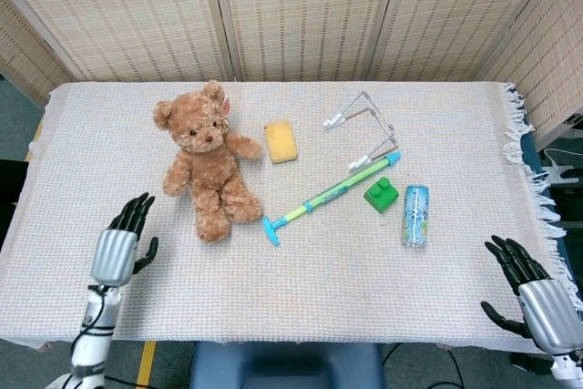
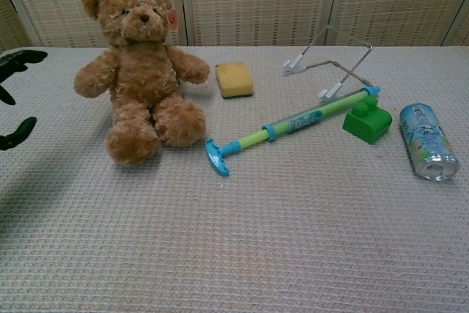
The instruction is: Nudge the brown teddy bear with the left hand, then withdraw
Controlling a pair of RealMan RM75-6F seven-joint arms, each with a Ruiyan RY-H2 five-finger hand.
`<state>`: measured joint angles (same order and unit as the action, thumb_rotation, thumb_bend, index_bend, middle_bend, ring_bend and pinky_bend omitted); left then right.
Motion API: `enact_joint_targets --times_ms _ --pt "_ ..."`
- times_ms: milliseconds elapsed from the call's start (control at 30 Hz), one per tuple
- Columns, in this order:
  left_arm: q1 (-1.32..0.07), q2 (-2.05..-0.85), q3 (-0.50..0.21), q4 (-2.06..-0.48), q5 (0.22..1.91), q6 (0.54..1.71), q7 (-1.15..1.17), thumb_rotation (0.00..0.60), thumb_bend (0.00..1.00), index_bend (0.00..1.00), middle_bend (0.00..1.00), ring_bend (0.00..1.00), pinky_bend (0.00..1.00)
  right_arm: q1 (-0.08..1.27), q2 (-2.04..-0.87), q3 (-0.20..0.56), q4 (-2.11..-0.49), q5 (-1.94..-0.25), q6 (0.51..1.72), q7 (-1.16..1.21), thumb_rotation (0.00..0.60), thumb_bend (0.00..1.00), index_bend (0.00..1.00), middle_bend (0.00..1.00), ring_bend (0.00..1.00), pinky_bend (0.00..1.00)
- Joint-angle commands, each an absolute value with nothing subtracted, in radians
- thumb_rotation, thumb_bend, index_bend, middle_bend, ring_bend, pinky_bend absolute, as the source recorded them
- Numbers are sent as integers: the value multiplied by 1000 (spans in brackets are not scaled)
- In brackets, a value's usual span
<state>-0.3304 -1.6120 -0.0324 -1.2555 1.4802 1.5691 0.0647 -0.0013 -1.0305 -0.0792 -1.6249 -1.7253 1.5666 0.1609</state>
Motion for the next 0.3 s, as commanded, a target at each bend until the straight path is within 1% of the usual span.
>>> enact_joint_targets --times_ms 33,200,300 --pt "-248 -1540 39 -1335 1561 1656 2 600 467 13 102 117 331 -2 -1032 -80 -1626 -1723 1563 155 600 138 0 18 0 210" --pt "-227 -1490 59 -1412 1573 1637 32 600 467 68 119 122 332 -3 -1033 -79 -1625 -1721 1564 151 600 138 0 18 0 210" --pt "-221 -1475 65 -1435 1580 1620 50 600 468 79 129 123 332 -2 -1029 -79 -1625 -1722 1565 158 600 138 0 18 0 210"
